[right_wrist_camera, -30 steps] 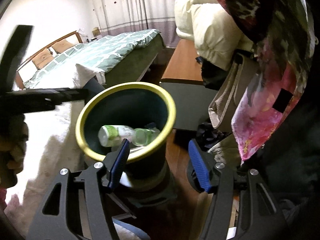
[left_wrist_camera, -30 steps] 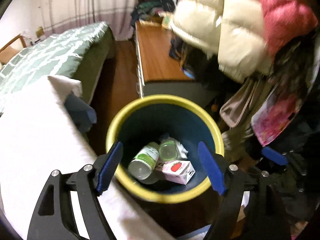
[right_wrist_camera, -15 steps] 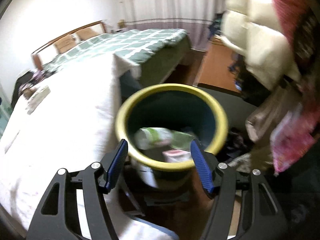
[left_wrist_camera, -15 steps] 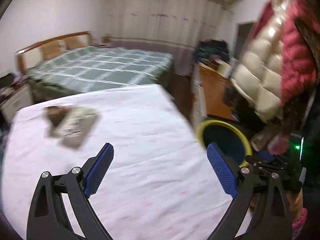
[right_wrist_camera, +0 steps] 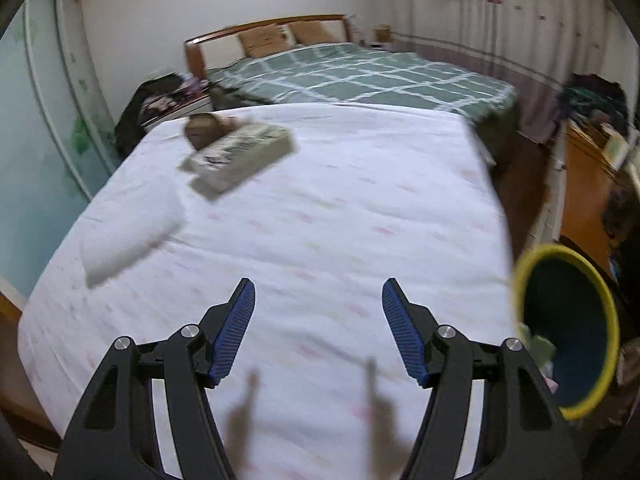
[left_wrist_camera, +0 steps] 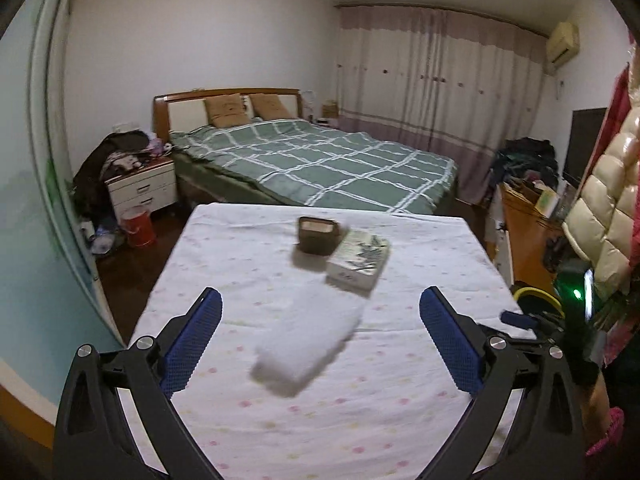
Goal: Collect trash
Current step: 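Grasp the bubble wrap sheet with the right gripper and lift it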
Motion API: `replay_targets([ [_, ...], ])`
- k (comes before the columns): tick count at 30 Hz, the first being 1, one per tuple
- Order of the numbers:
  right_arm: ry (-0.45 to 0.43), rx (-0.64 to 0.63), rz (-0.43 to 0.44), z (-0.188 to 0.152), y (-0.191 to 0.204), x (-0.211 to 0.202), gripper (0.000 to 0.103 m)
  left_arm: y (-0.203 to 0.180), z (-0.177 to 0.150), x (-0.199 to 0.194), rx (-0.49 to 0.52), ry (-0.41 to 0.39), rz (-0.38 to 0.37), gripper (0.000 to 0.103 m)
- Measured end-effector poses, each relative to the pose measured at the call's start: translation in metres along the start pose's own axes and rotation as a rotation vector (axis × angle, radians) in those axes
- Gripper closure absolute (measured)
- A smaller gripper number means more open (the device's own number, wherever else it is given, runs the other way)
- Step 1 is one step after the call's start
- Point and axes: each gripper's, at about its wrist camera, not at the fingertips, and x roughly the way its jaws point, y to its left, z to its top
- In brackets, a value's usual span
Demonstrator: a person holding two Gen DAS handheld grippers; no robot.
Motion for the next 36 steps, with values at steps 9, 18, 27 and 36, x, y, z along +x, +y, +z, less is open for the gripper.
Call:
replay_targets([
  [9,0.045,-0.058,0.138,0.039,0.101,0.051,0.039,0.036,-0.015,0.003,-0.053,0.025,0.012,0.005],
  [18,0.139,-0.049,0.119,0.049,0.147,0.102,0.03,0.056,-0.021,-0.003,-0.088,0.017,0.019,0.005],
  [27,0.135,-0.061,0.123,0.051,0.158,0.106,0.095,0.059,-0.028,0.001,-0.096,0.039,0.009,0.005],
  [36,0.038,-0.015,0.192,0.053,0.126,0.054,0.095,0.053,-0.031,0.009,-0.088,0.06,0.007,0.005],
])
